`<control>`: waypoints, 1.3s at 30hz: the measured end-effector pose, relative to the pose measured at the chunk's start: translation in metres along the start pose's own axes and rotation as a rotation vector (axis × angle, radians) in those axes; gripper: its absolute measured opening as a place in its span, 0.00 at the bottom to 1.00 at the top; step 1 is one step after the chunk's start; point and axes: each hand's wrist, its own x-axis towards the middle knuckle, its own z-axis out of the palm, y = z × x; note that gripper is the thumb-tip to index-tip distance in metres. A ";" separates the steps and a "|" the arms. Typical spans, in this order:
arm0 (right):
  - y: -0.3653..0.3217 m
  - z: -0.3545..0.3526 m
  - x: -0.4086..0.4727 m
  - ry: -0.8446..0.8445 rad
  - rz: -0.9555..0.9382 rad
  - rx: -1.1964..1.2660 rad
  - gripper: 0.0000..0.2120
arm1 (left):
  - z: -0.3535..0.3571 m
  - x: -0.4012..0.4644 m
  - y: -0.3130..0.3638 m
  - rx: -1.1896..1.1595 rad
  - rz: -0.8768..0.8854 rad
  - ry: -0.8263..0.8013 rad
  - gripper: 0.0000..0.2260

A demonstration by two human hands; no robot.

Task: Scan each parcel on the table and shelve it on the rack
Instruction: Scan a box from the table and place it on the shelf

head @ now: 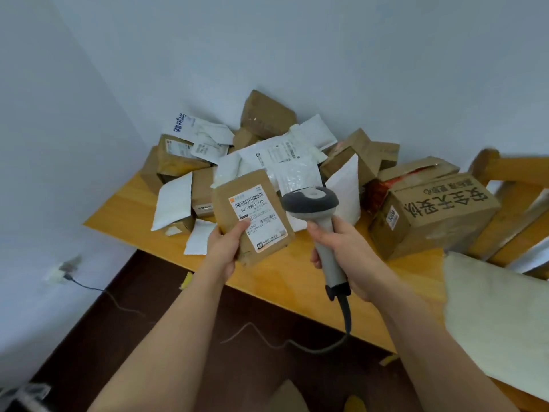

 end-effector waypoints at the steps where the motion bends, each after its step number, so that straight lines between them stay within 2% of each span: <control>1: -0.011 0.007 -0.006 -0.026 -0.021 -0.011 0.05 | -0.008 0.001 0.009 -0.013 0.023 0.018 0.14; 8: -0.058 0.037 -0.051 -0.124 -0.101 -0.029 0.09 | -0.044 -0.002 0.050 -0.063 0.080 0.070 0.22; 19: -0.083 0.043 -0.101 -0.146 -0.210 -0.022 0.11 | -0.053 -0.011 0.070 -0.065 0.114 0.036 0.19; 24: -0.083 0.041 -0.107 -0.146 -0.228 0.022 0.21 | -0.053 -0.019 0.068 -0.101 0.100 0.033 0.18; 30: -0.073 0.046 -0.067 -0.050 -0.216 0.040 0.12 | -0.078 -0.050 0.064 -0.184 0.083 -0.017 0.17; 34: -0.053 0.090 -0.037 -0.156 -0.169 0.042 0.13 | -0.133 -0.089 0.060 -0.317 0.071 -0.022 0.17; 39: -0.015 0.193 -0.047 -0.425 -0.105 -0.050 0.12 | -0.231 -0.162 0.038 -0.481 0.130 0.112 0.18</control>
